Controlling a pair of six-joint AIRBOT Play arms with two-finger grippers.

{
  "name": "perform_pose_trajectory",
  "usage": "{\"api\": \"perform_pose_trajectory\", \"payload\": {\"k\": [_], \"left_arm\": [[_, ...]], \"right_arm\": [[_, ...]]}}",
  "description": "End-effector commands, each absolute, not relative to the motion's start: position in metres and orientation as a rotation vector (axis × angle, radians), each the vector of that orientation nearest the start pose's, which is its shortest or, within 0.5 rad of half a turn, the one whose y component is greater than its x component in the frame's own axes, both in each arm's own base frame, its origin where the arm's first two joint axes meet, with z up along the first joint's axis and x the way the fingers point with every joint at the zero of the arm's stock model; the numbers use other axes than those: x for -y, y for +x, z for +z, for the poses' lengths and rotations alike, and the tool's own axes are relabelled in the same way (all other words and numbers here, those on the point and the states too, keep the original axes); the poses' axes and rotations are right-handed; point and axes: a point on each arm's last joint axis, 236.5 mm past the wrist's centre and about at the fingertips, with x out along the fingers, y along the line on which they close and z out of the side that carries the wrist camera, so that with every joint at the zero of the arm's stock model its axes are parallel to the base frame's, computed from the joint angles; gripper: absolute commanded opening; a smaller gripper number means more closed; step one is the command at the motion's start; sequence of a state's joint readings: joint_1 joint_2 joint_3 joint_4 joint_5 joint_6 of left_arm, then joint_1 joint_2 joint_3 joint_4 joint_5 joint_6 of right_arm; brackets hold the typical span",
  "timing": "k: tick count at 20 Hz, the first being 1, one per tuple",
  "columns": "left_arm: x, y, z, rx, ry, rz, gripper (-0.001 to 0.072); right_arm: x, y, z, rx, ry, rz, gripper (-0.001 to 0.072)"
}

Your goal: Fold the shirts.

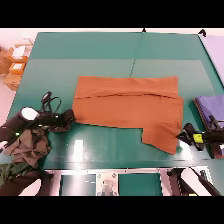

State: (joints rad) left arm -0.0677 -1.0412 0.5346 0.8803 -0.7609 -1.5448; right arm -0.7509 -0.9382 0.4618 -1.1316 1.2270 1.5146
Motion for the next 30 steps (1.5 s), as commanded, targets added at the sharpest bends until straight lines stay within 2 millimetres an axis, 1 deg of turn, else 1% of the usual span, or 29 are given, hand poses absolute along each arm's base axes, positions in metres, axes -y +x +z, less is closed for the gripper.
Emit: {"api": "perform_pose_trajectory", "payload": {"k": [1, 3, 4, 6, 8, 10, 11, 12, 13, 14, 16, 19, 22, 24, 25, 26, 27, 28, 29, 30], "left_arm": [[0.093, 0.271, -0.063, -1.317, -0.562, -0.133, 0.0026], [0.097, 0.264, -0.063, -1.347, -0.566, -0.148, 0.0026], [0.099, 0.266, -0.059, -1.344, -0.572, -0.155, 0.0026], [0.102, 0.280, -0.040, -1.307, -0.573, -0.179, 0.0026], [0.101, 0.306, -0.012, -1.220, -0.563, -0.197, 0.0026], [0.099, 0.338, 0.014, -1.140, -0.554, -0.207, 0.0026], [0.100, 0.352, 0.021, -1.122, -0.549, -0.213, 0.0026], [0.100, 0.367, 0.025, -1.117, -0.550, -0.216, 0.0026], [0.101, 0.382, 0.025, -1.115, -0.548, -0.223, 0.0026], [0.105, 0.398, 0.025, -1.115, -0.560, -0.242, 0.0026], [0.116, 0.434, 0.018, -1.099, -0.592, -0.271, 0.0026], [0.127, 0.482, -0.008, -1.099, -0.579, -0.279, 0.0026], [0.139, 0.523, -0.035, -1.100, -0.600, -0.282, 0.0027], [0.145, 0.545, -0.045, -1.062, -0.620, -0.272, 0.0028], [0.145, 0.552, -0.048, -1.048, -0.629, -0.266, 0.0029], [0.146, 0.555, -0.048, -1.041, -0.639, -0.266, 0.0104], [0.145, 0.558, -0.047, -1.028, -0.639, -0.261, 0.0386], [0.144, 0.559, -0.044, -1.022, -0.649, -0.260, 0.0585], [0.139, 0.559, -0.043, -1.024, -0.648, -0.257, 0.0611], [0.134, 0.557, -0.041, -1.031, -0.656, -0.255, 0.0612]], "right_arm": [[0.073, 0.178, -0.064, -1.404, 0.895, -0.435, 0.0017], [0.075, 0.181, -0.056, -1.366, 0.876, -0.437, 0.0017], [0.077, 0.187, -0.049, -1.340, 0.877, -0.429, 0.0017], [0.080, 0.213, -0.024, -1.247, 0.899, -0.392, 0.0017], [0.084, 0.246, 0.011, -1.127, 0.903, -0.335, 0.0017], [0.083, 0.286, 0.041, -1.018, 0.901, -0.265, 0.0017], [0.080, 0.309, 0.053, -0.978, 0.899, -0.227, 0.0017], [0.076, 0.329, 0.059, -0.959, 0.903, -0.195, 0.0017], [0.072, 0.350, 0.062, -0.952, 0.899, -0.164, 0.0017], [0.068, 0.369, 0.060, -0.952, 0.897, -0.143, 0.0017], [0.066, 0.407, 0.047, -0.957, 0.905, -0.135, 0.0017], [0.061, 0.451, 0.013, -0.996, 0.928, -0.118, 0.0017], [0.061, 0.487, -0.026, -1.023, 0.930, -0.128, 0.0018], [0.066, 0.506, -0.042, -1.021, 0.928, -0.132, 0.0018], [0.069, 0.514, -0.049, -1.026, 0.925, -0.131, 0.0020], [0.071, 0.518, -0.052, -1.034, 0.927, -0.126, 0.0045], [0.076, 0.520, -0.049, -1.037, 0.911, -0.111, 0.0180], [0.084, 0.521, -0.041, -1.027, 0.875, -0.086, 0.0247], [0.090, 0.519, -0.031, -1.030, 0.849, -0.059, 0.0275], [0.100, 0.512, -0.022, -1.047, 0.818, -0.032, 0.0277]]}}
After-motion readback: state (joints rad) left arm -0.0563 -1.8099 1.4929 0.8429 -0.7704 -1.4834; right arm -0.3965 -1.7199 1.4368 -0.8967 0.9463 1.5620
